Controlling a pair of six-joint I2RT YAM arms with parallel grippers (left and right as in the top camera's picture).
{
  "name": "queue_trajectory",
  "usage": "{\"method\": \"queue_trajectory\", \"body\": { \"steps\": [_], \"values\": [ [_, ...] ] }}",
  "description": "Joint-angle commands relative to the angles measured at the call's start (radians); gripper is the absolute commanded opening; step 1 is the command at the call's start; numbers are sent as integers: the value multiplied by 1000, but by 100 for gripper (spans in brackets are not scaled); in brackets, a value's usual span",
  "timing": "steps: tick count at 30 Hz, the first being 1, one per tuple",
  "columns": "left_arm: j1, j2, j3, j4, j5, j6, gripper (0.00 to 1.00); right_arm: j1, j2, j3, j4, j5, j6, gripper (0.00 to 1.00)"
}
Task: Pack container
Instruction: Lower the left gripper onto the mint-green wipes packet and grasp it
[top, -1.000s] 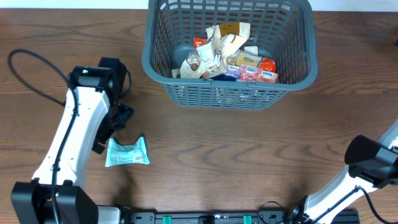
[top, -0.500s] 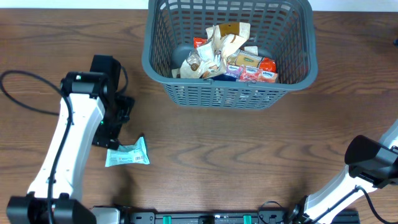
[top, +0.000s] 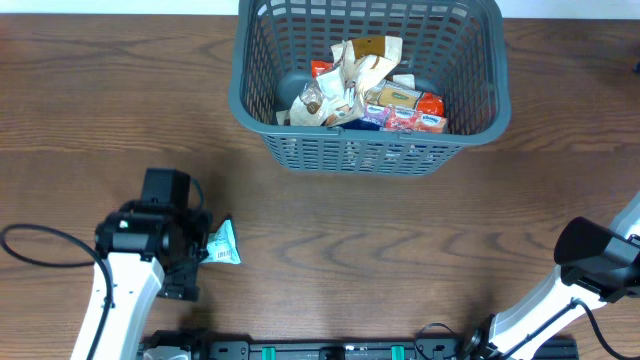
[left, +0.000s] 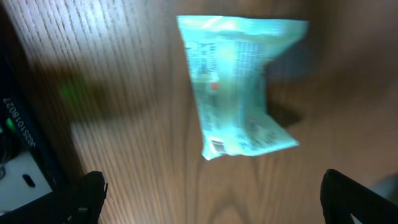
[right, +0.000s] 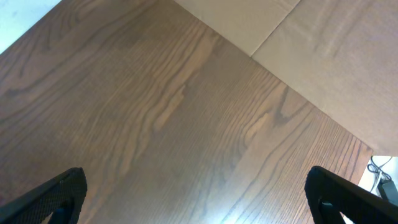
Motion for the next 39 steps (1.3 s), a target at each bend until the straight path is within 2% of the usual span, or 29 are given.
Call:
{"method": "queue_trajectory", "body": {
  "steps": [1,13,39],
  "values": [
    [2,-5,-61,35,-9,-16,99,-2,10,-4,2,11,13,99],
    [4,77,-153,291,-55,-16,99,-2,10,-4,2,11,13,99],
    [3,266,-159,368,-84,-50,99,-2,10,-4,2,10,13,99]
  ]
}}
